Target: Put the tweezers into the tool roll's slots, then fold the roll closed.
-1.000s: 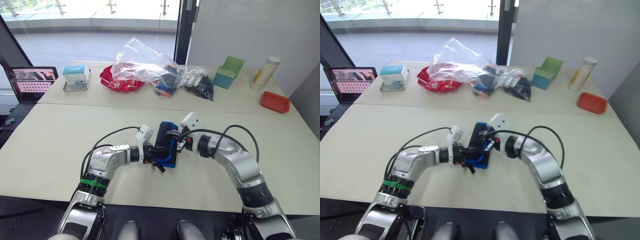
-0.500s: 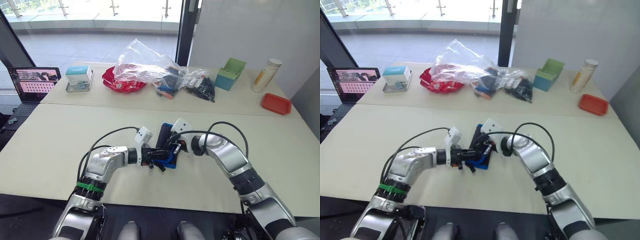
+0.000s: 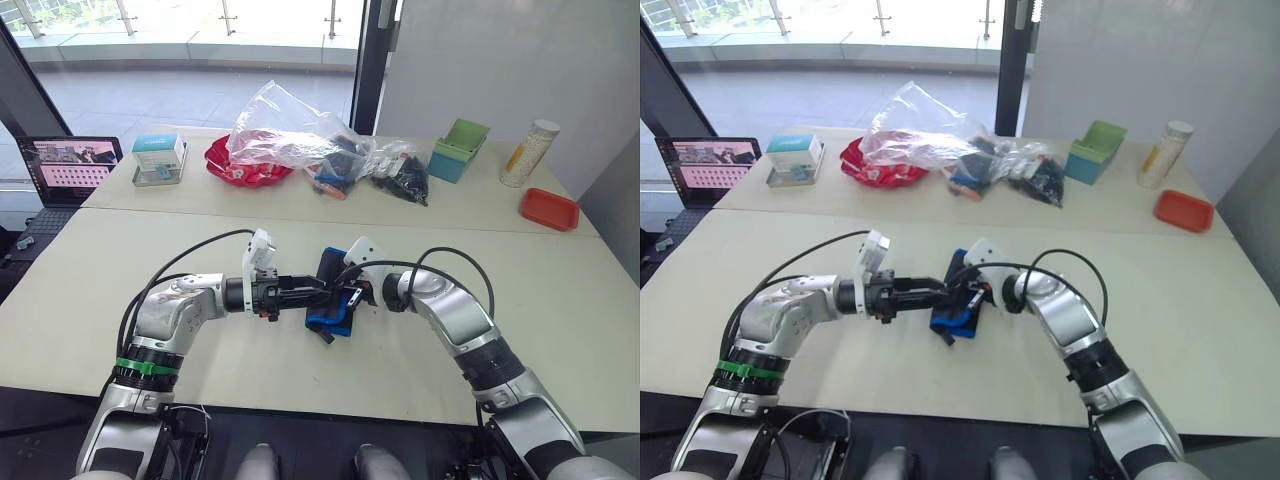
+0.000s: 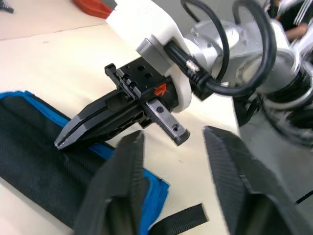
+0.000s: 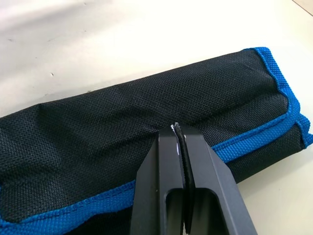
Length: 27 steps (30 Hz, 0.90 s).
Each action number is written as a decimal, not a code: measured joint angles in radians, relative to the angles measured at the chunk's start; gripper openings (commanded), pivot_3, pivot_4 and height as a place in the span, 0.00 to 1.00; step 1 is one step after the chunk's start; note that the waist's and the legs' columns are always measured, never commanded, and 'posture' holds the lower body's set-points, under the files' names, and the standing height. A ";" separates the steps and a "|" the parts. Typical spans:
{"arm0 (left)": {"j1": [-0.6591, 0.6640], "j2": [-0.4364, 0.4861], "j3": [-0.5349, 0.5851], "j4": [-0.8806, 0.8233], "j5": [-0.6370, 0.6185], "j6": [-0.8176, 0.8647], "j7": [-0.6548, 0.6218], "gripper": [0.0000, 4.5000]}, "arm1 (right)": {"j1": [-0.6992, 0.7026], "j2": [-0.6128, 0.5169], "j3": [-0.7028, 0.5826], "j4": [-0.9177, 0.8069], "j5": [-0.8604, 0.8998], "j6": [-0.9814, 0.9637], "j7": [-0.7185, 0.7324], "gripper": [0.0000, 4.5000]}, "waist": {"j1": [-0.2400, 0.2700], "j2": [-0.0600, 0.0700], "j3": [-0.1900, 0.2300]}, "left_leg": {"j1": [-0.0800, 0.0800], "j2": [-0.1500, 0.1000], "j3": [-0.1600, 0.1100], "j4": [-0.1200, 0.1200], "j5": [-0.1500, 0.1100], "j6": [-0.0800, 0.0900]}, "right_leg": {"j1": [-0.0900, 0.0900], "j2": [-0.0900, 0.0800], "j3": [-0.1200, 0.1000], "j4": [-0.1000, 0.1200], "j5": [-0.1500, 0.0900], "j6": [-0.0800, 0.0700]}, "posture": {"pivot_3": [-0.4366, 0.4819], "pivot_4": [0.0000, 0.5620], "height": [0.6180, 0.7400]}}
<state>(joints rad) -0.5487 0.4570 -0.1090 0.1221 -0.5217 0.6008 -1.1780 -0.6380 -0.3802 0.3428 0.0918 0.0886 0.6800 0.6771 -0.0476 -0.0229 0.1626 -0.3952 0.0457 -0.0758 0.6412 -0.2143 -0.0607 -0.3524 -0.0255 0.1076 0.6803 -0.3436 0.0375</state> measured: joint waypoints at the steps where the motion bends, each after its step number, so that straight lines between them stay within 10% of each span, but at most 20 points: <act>1: 0.005 -0.022 -0.027 0.048 0.040 -0.068 -0.005 0.14 | 0.002 0.001 0.000 0.000 -0.004 -0.006 0.000 0.00 | 0.000 0.000 0.000 | 0.000 0.000 0.000 0.000 0.000 0.000 | 0.000 0.000 0.000 0.000 0.000 0.000 | 0.48 0.27 0.86; 3: 0.012 -0.059 -0.067 0.136 0.096 -0.162 -0.013 0.01 | 0.005 0.004 -0.002 0.000 -0.005 -0.013 0.000 0.00 | -0.001 0.000 0.000 | -0.001 0.000 0.000 0.000 0.000 0.000 | -0.001 0.000 0.000 -0.001 0.000 0.000 | 0.48 0.27 0.86; 12: -0.017 -0.092 -0.139 0.369 0.258 -0.502 -0.061 0.01 | 0.041 0.006 -0.021 -0.027 -0.005 -0.030 0.000 0.00 | 0.002 0.000 -0.001 | -0.001 0.000 0.000 0.000 0.000 0.001 | 0.000 0.000 0.000 0.000 0.000 0.000 | 0.48 0.27 0.86; 27: -0.028 -0.069 -0.142 0.394 0.293 -0.587 -0.127 0.01 | 0.108 0.039 -0.065 -0.002 0.043 -0.171 0.075 0.00 | -0.016 0.000 -0.001 | -0.001 0.000 0.000 -0.002 -0.001 0.001 | -0.001 0.001 0.000 0.000 0.000 0.000 | 0.48 0.27 0.86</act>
<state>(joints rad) -0.5764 0.3884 -0.2508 0.5165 -0.2282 0.0142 -1.3048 -0.5304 -0.3412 0.2776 0.0902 0.1314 0.5086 0.7518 -0.0638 -0.0224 0.1619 -0.3958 0.0458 -0.0760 0.6389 -0.2152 -0.0592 -0.3535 -0.0248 0.1075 0.6798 -0.3437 0.0375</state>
